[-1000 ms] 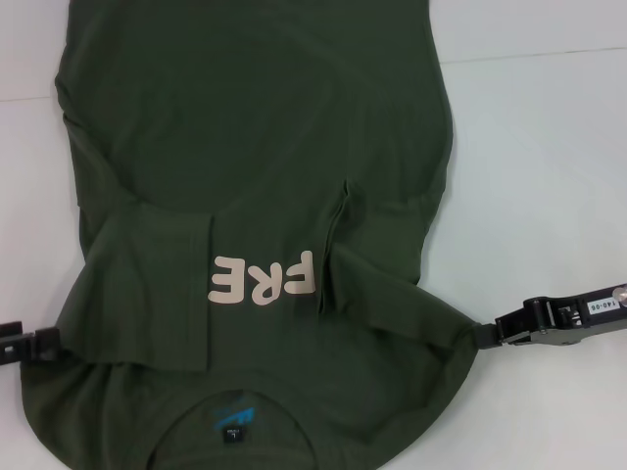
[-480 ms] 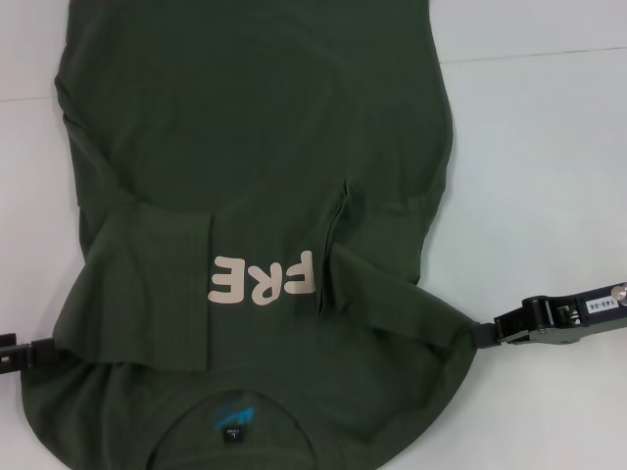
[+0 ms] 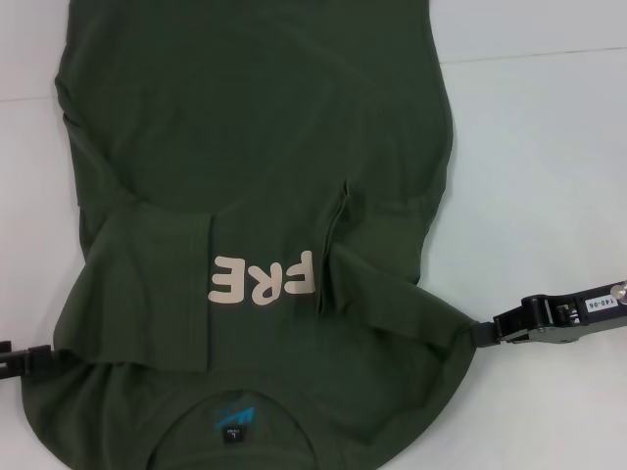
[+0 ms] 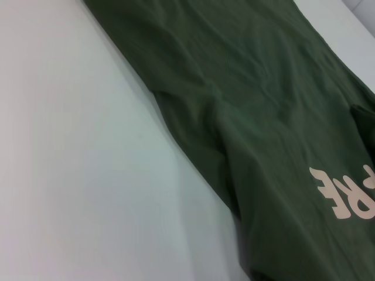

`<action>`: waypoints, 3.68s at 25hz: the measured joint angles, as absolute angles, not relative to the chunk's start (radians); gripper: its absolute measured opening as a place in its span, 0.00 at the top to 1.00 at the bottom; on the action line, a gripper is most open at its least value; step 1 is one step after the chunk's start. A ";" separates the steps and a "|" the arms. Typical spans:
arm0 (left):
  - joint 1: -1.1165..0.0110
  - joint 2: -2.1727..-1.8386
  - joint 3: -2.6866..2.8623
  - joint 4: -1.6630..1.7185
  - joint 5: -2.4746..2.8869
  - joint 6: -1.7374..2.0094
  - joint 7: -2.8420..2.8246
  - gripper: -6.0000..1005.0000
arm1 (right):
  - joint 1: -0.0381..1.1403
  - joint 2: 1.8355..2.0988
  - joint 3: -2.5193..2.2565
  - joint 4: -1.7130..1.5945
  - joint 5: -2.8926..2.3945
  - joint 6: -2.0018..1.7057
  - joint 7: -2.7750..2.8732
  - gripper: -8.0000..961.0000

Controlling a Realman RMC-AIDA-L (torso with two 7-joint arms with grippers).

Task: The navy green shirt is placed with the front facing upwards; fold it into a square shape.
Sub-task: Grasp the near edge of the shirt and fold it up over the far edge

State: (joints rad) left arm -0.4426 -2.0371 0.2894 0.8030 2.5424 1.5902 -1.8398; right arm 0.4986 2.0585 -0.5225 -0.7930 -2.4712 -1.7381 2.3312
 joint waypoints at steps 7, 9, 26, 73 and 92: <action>-0.445 -2.037 0.298 0.799 2.553 1.590 -1.841 0.16 | 0.499 2.058 -0.523 -0.793 -2.471 -1.737 2.331 0.96; -0.445 -2.038 0.299 0.798 2.553 1.589 -1.841 0.16 | 0.499 2.058 -0.523 -0.793 -2.471 -1.737 2.330 0.96; -0.468 -2.040 0.328 0.765 2.554 1.600 -1.839 0.18 | 0.500 2.058 -0.521 -0.793 -2.471 -1.736 2.327 0.96; -0.469 -2.038 0.319 0.771 2.543 1.583 -1.926 0.97 | 0.449 2.049 -0.514 -0.785 -2.407 -1.703 2.306 0.96; -0.428 -2.024 0.240 0.849 2.571 1.745 -1.947 0.97 | 0.305 2.047 -0.363 -0.753 -2.391 -1.744 2.176 0.96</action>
State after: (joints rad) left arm -0.4284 -2.0241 0.2396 0.8487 2.5713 1.7447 -1.9470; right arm 0.3045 2.0466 -0.3626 -0.7530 -2.3906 -1.7445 2.1761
